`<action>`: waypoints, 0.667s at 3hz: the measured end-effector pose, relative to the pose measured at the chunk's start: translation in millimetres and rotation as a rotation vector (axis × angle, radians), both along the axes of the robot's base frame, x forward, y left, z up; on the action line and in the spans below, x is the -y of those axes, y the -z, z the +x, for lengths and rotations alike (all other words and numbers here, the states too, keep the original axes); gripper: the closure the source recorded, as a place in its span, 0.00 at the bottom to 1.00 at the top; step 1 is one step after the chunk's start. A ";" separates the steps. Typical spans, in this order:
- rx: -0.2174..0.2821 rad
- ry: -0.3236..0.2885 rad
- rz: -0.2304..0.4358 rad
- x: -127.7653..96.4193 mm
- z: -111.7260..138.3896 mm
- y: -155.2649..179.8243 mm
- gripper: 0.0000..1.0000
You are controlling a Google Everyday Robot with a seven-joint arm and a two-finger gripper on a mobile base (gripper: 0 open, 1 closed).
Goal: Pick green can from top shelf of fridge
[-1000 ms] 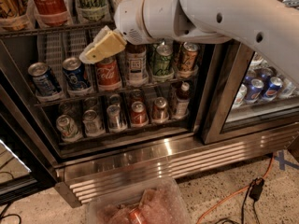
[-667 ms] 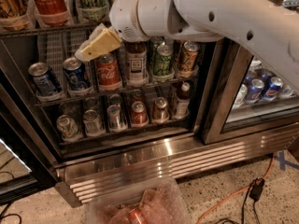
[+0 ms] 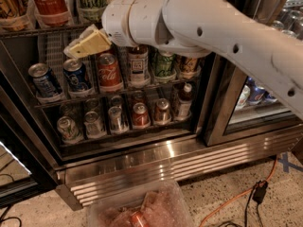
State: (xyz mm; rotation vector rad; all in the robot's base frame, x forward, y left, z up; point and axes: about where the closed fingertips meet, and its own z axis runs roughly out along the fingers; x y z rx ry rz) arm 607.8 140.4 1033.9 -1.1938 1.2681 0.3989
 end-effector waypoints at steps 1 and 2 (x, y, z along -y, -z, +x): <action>0.008 0.085 0.081 -5.6 4.2 -1.0 0.00; 0.008 0.085 0.081 -5.6 4.3 -1.0 0.00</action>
Offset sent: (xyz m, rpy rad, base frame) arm 0.0092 0.0010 -0.0037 0.1150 0.0103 -0.1414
